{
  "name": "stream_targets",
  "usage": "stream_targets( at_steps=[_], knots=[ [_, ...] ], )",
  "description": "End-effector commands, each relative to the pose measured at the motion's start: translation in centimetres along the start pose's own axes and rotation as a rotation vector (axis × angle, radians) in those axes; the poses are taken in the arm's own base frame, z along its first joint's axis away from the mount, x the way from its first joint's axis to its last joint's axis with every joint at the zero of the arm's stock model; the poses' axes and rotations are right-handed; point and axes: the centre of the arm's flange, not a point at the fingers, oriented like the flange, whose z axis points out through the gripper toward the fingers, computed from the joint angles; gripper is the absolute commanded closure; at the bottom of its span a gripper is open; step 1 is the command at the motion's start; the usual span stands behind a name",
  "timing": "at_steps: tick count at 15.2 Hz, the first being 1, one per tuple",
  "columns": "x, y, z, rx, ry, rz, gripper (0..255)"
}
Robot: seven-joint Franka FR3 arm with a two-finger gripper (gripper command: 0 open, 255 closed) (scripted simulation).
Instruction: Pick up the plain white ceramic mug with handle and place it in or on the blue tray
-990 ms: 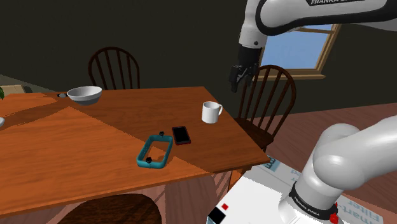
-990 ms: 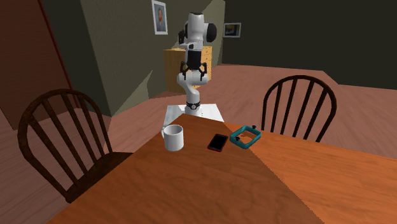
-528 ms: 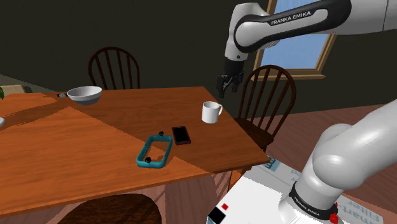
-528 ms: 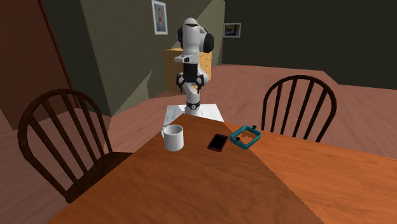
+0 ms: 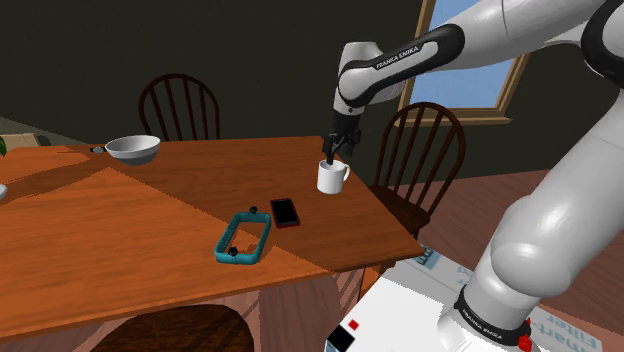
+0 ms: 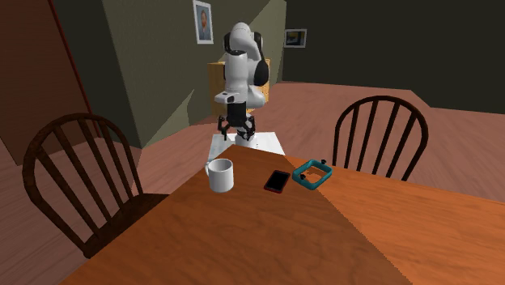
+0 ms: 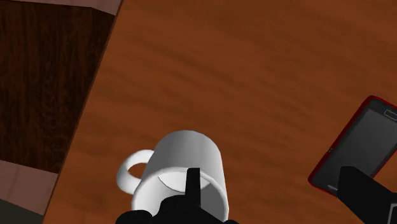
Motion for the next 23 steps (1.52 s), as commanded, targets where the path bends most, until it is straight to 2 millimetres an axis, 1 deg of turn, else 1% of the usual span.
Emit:
stream_targets(
  at_steps=[1, 7, 15, 22, 23],
  knots=[
    [2.0, 0.6, 1.6, 0.005, 0.000, -0.001, 0],
    [7.4, 2.1, 6.9, 0.020, -0.001, -0.003, 0],
    [7.4, 2.0, 10.9, 0.020, -0.001, -0.003, 0],
    [7.4, 2.0, 10.9, 0.020, -0.001, -0.003, 0],
    [7.4, 2.0, 10.9, 0.020, -0.001, -0.003, 255]
  ],
)
